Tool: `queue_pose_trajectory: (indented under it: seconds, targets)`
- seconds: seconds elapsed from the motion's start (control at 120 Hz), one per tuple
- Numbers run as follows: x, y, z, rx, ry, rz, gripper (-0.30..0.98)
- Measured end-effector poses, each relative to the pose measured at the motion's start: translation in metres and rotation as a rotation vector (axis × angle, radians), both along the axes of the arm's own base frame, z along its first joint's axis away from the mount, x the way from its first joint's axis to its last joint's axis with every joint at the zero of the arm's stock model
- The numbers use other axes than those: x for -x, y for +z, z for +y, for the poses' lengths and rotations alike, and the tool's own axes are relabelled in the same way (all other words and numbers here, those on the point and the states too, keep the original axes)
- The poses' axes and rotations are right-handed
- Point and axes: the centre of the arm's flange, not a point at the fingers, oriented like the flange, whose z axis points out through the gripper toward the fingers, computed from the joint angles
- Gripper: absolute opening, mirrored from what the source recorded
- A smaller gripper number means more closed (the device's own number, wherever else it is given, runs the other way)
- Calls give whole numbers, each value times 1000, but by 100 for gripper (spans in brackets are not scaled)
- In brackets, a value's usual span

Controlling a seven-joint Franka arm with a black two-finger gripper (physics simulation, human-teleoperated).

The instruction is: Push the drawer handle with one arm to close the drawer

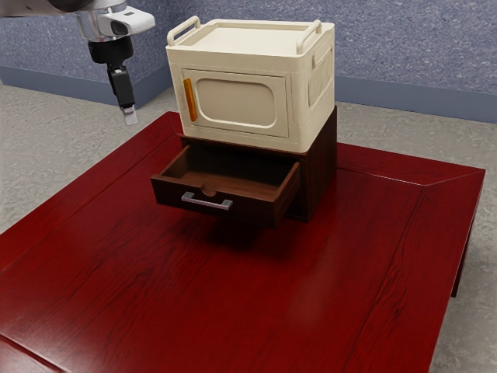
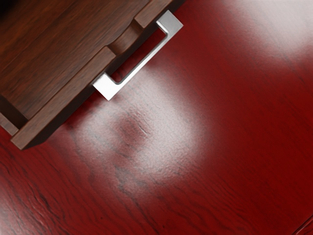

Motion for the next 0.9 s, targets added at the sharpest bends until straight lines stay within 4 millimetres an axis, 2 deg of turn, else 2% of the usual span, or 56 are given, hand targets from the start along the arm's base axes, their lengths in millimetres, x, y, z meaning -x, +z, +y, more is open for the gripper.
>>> queue_pose_trajectory:
  seconds: [0.208,0.225,0.267,0.292,0.317,0.35,0.392,0.408,0.433,0.508,0.567,0.633,0.7,0.783,0.825,0.9]
  targets:
    - [0,1,-1,0,-4,-2,68]
    - [3,13,-2,-4,-5,-26,68]
    - [29,73,-9,-15,-12,-138,68]
    - [62,119,-17,-26,-16,-220,68]
    - [93,152,-25,-37,-21,-277,68]
    - [120,172,-41,-42,-45,-299,68]
    - [139,174,-56,-43,-72,-271,68]
    - [144,169,-57,-45,-73,-247,68]
    - [148,147,-57,-48,-69,-182,68]
    - [163,52,-59,-54,-61,16,68]
    - [181,-11,-58,-59,-51,106,69]
    - [197,-69,-55,-63,-40,158,69]
    - [204,-117,-53,-63,-39,186,69]
    - [202,-155,-56,-65,-49,180,69]
    - [199,-164,-63,-72,-59,168,69]
    - [194,-172,-87,-89,-50,140,69]
